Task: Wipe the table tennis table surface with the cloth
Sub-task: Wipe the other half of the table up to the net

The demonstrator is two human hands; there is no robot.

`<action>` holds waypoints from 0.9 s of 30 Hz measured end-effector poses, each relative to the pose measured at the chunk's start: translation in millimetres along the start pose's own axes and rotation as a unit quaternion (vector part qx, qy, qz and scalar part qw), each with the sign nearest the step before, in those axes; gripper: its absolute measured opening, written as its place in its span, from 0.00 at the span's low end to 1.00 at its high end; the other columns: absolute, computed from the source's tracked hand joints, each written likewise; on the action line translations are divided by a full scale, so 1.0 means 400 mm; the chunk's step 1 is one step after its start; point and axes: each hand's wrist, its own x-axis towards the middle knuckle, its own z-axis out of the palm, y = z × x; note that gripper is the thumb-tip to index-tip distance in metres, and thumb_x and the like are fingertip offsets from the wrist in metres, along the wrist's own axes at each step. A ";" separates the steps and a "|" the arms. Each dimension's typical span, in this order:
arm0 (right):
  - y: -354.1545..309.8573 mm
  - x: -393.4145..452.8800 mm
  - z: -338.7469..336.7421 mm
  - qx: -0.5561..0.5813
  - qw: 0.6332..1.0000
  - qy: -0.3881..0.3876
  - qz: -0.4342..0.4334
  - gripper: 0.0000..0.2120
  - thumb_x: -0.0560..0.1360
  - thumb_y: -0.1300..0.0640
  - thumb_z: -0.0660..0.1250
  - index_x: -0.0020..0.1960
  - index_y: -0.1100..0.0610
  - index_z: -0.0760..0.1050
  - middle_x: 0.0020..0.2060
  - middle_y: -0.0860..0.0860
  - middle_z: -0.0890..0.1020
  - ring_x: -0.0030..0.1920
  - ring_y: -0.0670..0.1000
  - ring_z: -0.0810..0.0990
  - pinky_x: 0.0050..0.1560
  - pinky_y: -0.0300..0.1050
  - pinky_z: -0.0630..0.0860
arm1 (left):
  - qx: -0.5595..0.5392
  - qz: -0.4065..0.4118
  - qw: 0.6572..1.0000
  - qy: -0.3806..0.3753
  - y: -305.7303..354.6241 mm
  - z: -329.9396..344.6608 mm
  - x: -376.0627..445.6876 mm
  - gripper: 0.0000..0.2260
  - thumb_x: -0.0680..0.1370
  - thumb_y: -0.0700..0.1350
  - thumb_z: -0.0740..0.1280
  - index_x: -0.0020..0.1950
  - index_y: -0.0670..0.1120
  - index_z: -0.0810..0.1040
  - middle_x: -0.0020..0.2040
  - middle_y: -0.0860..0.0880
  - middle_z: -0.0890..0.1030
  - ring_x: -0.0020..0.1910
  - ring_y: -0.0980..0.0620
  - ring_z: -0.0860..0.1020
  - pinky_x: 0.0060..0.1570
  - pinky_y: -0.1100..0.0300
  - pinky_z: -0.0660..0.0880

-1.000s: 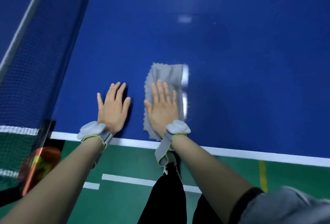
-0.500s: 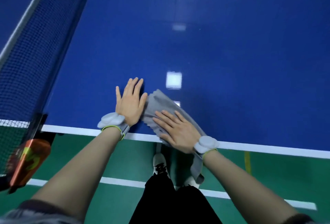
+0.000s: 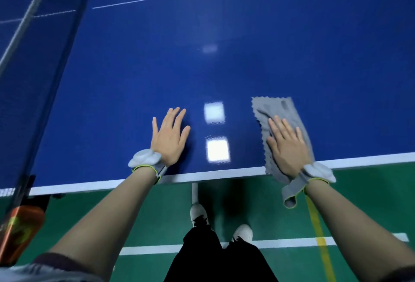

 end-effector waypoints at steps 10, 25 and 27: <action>-0.088 -0.024 0.044 0.071 0.937 0.096 0.329 0.28 0.81 0.45 0.42 0.77 0.56 0.49 0.77 0.53 0.52 0.76 0.54 0.49 0.72 0.55 0.42 | -0.004 0.083 0.996 -0.039 0.061 0.023 0.050 0.22 0.82 0.51 0.49 0.76 0.49 0.54 0.76 0.51 0.56 0.76 0.54 0.48 0.71 0.46 0.39; -0.601 0.470 0.086 0.056 0.968 0.072 0.232 0.27 0.82 0.45 0.43 0.77 0.55 0.42 0.77 0.51 0.46 0.76 0.52 0.42 0.72 0.53 0.36 | -0.030 -0.012 0.999 -0.006 -0.491 -0.090 0.279 0.22 0.81 0.50 0.50 0.75 0.48 0.57 0.76 0.50 0.57 0.76 0.53 0.50 0.71 0.45 0.41; -0.707 0.537 0.099 0.053 0.979 0.067 0.184 0.27 0.82 0.45 0.43 0.77 0.54 0.42 0.77 0.51 0.45 0.76 0.52 0.42 0.72 0.52 0.36 | -0.058 -0.062 0.996 0.025 -0.584 -0.110 0.279 0.21 0.81 0.49 0.52 0.74 0.48 0.58 0.75 0.49 0.58 0.75 0.53 0.51 0.71 0.44 0.42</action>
